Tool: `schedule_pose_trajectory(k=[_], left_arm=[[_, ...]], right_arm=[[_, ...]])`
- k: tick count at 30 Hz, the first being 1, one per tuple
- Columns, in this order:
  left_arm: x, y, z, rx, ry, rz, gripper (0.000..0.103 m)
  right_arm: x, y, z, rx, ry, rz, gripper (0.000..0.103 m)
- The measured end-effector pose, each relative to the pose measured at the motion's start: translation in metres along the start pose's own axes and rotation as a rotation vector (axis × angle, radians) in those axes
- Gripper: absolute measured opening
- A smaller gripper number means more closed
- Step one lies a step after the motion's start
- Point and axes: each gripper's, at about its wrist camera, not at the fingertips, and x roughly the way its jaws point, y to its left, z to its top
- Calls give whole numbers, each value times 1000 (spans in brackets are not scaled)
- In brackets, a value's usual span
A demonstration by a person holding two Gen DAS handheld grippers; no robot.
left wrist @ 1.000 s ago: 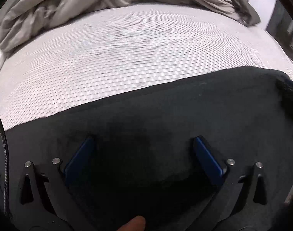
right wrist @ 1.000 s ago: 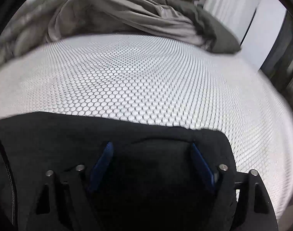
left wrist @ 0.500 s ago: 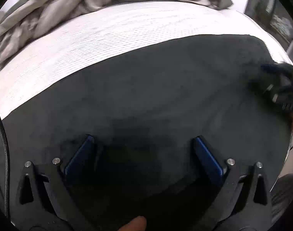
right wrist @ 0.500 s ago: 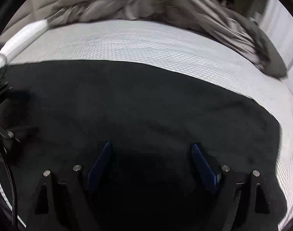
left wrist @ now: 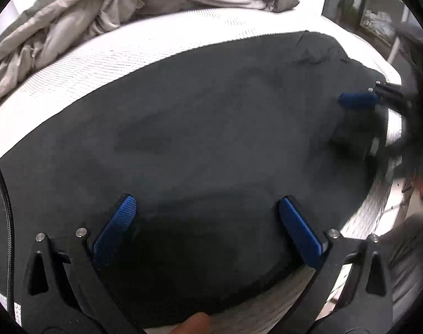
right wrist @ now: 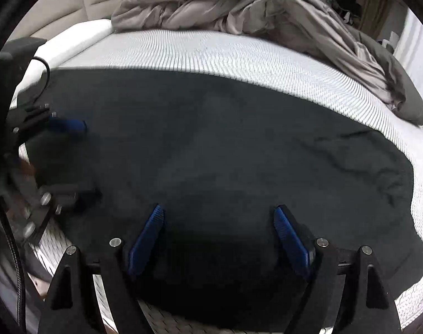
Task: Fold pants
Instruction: 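Release the black cloth and reposition both tools over it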
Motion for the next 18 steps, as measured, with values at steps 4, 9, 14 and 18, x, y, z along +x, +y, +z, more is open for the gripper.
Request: schedule_pose_trajectory(k=[4, 9, 14, 18], left_arm=[[-27, 78, -32, -156, -23, 42, 103], [-62, 146, -75, -286, -65, 154, 103], [-75, 179, -73, -336, -63, 200, 102], [-58, 187, -46, -308, -6, 153, 102]], right_arm=[[-18, -79, -29, 215, -18, -140, 82], [-27, -120, -51, 346, -75, -257, 80], [-21, -44, 4, 208, -125, -128, 82], [-1, 62, 51, 73, -104, 30, 85]])
